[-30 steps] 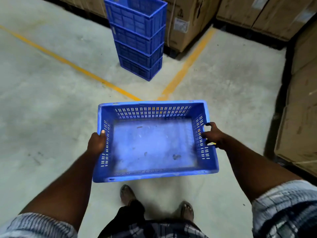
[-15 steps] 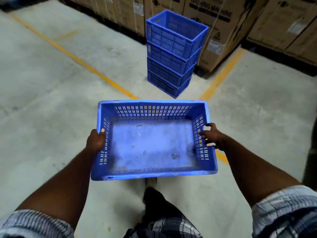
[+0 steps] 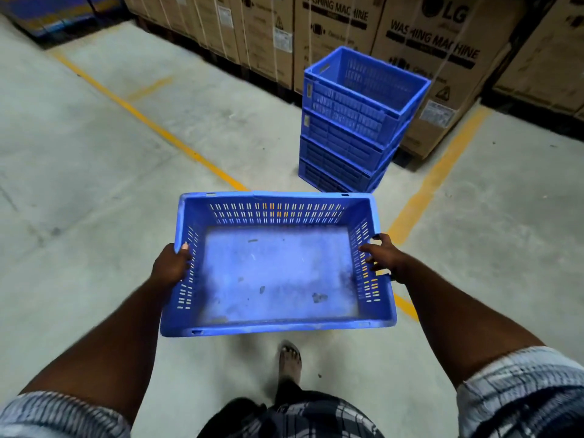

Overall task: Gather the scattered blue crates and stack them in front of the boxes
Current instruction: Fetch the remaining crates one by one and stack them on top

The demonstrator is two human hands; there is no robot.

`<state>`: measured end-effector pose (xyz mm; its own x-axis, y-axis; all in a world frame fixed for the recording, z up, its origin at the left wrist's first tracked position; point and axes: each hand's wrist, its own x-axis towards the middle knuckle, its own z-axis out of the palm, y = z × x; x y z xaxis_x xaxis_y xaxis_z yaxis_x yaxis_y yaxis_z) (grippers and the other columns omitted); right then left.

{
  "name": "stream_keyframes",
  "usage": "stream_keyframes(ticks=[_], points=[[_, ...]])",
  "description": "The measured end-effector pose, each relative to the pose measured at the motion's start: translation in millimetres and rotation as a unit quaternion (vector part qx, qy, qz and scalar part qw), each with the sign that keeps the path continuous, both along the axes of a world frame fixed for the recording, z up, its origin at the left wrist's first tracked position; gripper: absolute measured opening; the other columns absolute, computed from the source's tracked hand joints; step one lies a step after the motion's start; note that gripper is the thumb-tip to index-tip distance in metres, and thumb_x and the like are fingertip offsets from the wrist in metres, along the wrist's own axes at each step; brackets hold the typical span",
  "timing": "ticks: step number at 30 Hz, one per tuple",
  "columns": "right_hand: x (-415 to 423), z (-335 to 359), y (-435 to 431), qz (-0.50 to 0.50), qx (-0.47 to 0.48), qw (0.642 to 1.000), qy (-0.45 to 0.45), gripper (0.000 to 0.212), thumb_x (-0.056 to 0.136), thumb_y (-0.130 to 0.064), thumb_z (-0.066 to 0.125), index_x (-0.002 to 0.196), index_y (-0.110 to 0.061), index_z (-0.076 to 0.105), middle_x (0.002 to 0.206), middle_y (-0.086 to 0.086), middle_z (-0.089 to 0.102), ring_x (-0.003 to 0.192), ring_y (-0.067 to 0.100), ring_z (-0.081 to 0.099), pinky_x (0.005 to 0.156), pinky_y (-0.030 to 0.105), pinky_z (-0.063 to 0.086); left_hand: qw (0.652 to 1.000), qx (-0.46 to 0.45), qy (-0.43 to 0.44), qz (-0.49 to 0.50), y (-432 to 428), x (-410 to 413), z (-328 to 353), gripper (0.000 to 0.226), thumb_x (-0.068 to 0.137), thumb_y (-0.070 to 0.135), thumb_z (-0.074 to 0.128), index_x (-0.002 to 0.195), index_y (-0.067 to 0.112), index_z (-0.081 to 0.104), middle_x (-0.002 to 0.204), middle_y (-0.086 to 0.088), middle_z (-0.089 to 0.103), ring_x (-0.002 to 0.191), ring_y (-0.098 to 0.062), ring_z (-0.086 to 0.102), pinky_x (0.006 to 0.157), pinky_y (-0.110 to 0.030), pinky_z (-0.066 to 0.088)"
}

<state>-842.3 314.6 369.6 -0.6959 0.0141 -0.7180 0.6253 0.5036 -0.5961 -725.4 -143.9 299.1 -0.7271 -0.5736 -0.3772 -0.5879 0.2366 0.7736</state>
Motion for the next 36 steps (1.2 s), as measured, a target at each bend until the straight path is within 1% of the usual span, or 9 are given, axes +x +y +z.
stream_keyframes(ticks=[6, 9, 17, 21, 27, 29, 32, 34, 36], points=[[-59.5, 13.2, -44.4, -0.009, 0.007, 1.000, 0.024, 0.049, 0.095, -0.028, 0.055, 0.137, -0.023, 0.029, 0.088, 0.011, 0.047, 0.056, 0.016, 0.042, 0.049, 0.019, 0.032, 0.996, -0.086, -0.031, 0.012, -47.6, -65.9, -0.6, 0.043, 0.089, 0.057, 0.044, 0.088, 0.016, 0.055, 0.085, -0.014, 0.068, 0.075, -0.035, 0.065, 0.073, -0.044, 0.053], [-85.5, 15.3, -62.7, -0.022, 0.022, 0.999, 0.027, 0.050, 0.095, -0.030, 0.055, 0.137, -0.023, 0.029, 0.092, 0.013, 0.048, 0.056, 0.016, 0.044, 0.044, 0.015, 0.032, 0.995, -0.090, -0.040, -0.008, -71.9, -110.4, -7.0, 0.043, 0.090, 0.056, 0.042, 0.090, 0.015, 0.056, 0.091, -0.018, 0.069, 0.086, -0.039, 0.067, 0.080, -0.047, 0.054], [-146.2, 20.4, -118.5, -0.102, 0.037, 0.994, 0.023, 0.048, 0.096, -0.027, 0.054, 0.138, -0.022, 0.030, 0.084, 0.009, 0.044, 0.056, 0.016, 0.043, 0.033, 0.008, 0.028, 0.994, -0.075, -0.020, -0.081, -136.9, -242.5, -23.8, 0.052, 0.084, 0.062, 0.038, 0.088, 0.014, 0.057, 0.090, -0.023, 0.068, 0.087, -0.043, 0.066, 0.082, -0.052, 0.055], [-171.3, 22.7, -146.0, -0.138, 0.040, 0.989, 0.017, 0.042, 0.096, -0.032, 0.053, 0.131, -0.028, 0.031, 0.077, 0.008, 0.045, 0.053, 0.017, 0.040, 0.035, 0.009, 0.029, 0.990, -0.079, -0.012, -0.119, -171.8, -305.8, -32.0, 0.055, 0.082, 0.066, 0.038, 0.089, 0.014, 0.056, 0.091, -0.025, 0.067, 0.086, -0.045, 0.066, 0.080, -0.054, 0.055], [-209.4, 21.8, -164.9, -0.193, 0.040, 0.980, 0.030, 0.032, 0.098, -0.020, 0.047, 0.125, -0.026, 0.032, 0.070, 0.007, 0.042, 0.040, 0.013, 0.040, 0.034, 0.010, 0.026, 0.982, -0.111, 0.006, -0.156, -164.3, -376.6, 26.1, 0.040, 0.101, 0.039, 0.042, 0.108, 0.004, 0.059, 0.105, -0.026, 0.065, 0.099, -0.043, 0.060, 0.083, -0.044, 0.045], [-224.7, 22.7, -166.4, -0.196, 0.039, 0.979, 0.039, 0.035, 0.098, -0.018, 0.046, 0.130, -0.023, 0.031, 0.073, 0.008, 0.042, 0.039, 0.011, 0.040, 0.034, 0.008, 0.027, 0.979, -0.116, 0.022, -0.167, -164.7, -400.4, 27.8, 0.040, 0.102, 0.039, 0.041, 0.109, 0.003, 0.058, 0.107, -0.027, 0.064, 0.100, -0.043, 0.060, 0.082, -0.044, 0.043], [-249.7, 25.5, -164.1, -0.198, 0.051, 0.978, 0.047, 0.036, 0.099, -0.017, 0.045, 0.132, -0.022, 0.030, 0.079, 0.009, 0.042, 0.052, 0.016, 0.039, 0.034, 0.005, 0.028, 0.974, -0.132, 0.035, -0.182, -159.0, -438.6, 30.7, 0.039, 0.102, 0.036, 0.042, 0.110, 0.000, 0.058, 0.110, -0.028, 0.063, 0.103, -0.044, 0.059, 0.083, -0.044, 0.042], [-271.3, 26.0, -160.2, -0.205, 0.052, 0.976, 0.043, 0.037, 0.099, -0.019, 0.046, 0.131, -0.023, 0.030, 0.079, 0.010, 0.043, 0.047, 0.015, 0.041, 0.035, 0.007, 0.028, 0.970, -0.141, 0.041, -0.193, -153.4, -466.3, 34.9, 0.038, 0.103, 0.034, 0.042, 0.108, -0.001, 0.057, 0.109, -0.029, 0.062, 0.103, -0.044, 0.058, 0.082, -0.044, 0.042], [-293.4, 25.8, -154.2, -0.208, 0.056, 0.976, 0.026, 0.037, 0.096, -0.025, 0.047, 0.128, -0.028, 0.030, 0.078, 0.009, 0.047, 0.045, 0.015, 0.043, 0.044, 0.011, 0.031, 0.968, -0.146, 0.045, -0.198, -148.2, -493.5, 36.3, 0.038, 0.102, 0.035, 0.042, 0.106, 0.000, 0.058, 0.107, -0.029, 0.063, 0.102, -0.045, 0.059, 0.081, -0.044, 0.042]])
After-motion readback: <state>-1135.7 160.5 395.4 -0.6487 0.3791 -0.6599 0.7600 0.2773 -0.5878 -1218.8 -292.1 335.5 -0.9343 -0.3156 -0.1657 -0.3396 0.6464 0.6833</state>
